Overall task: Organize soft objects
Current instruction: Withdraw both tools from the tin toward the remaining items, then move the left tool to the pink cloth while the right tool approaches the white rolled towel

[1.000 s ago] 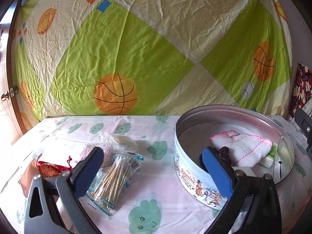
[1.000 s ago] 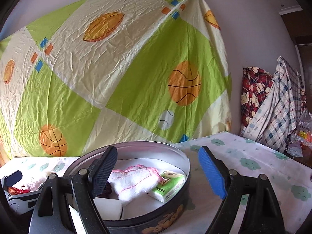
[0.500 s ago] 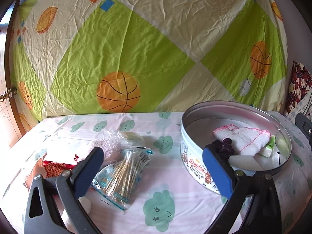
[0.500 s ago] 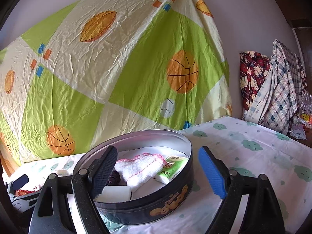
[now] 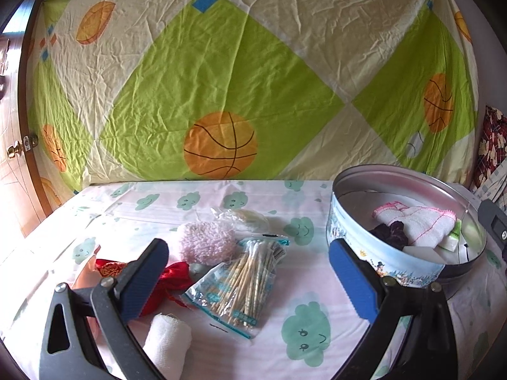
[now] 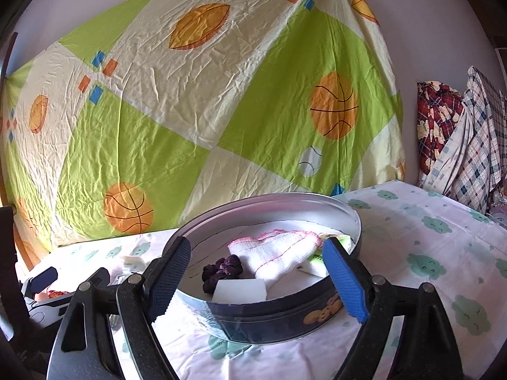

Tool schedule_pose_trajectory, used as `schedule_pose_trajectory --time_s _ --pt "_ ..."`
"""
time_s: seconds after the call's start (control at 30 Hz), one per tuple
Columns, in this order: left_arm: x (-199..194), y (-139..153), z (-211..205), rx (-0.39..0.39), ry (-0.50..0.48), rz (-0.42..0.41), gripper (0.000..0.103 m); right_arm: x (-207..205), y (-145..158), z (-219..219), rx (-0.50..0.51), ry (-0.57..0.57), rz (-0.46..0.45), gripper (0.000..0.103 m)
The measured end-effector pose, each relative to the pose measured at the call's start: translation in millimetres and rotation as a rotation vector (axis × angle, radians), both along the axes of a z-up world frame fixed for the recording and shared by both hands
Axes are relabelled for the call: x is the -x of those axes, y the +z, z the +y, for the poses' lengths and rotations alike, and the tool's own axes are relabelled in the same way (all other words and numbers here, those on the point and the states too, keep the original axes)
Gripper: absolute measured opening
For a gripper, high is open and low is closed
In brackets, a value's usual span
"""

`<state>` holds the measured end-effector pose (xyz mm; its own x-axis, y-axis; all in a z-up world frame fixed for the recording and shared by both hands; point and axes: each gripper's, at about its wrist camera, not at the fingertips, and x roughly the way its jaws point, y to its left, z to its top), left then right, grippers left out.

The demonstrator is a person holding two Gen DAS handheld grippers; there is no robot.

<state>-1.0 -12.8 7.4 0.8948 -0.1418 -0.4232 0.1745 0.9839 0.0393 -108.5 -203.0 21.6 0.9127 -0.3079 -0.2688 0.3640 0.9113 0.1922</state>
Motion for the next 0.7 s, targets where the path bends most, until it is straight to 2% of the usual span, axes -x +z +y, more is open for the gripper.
schedule_pose_trajectory --time_s 0.37,0.7 --pt "-6.9 -0.9 48.3 0.026 0.067 0.010 0.103 -12.2 -2.6 50.6 0.007 0.115 0.018 0.087" --pt "-8.0 -5.0 117.2 0.078 0.164 0.052 0.103 -26.1 -7.0 99.8 -0.010 0.250 0.059 0.087"
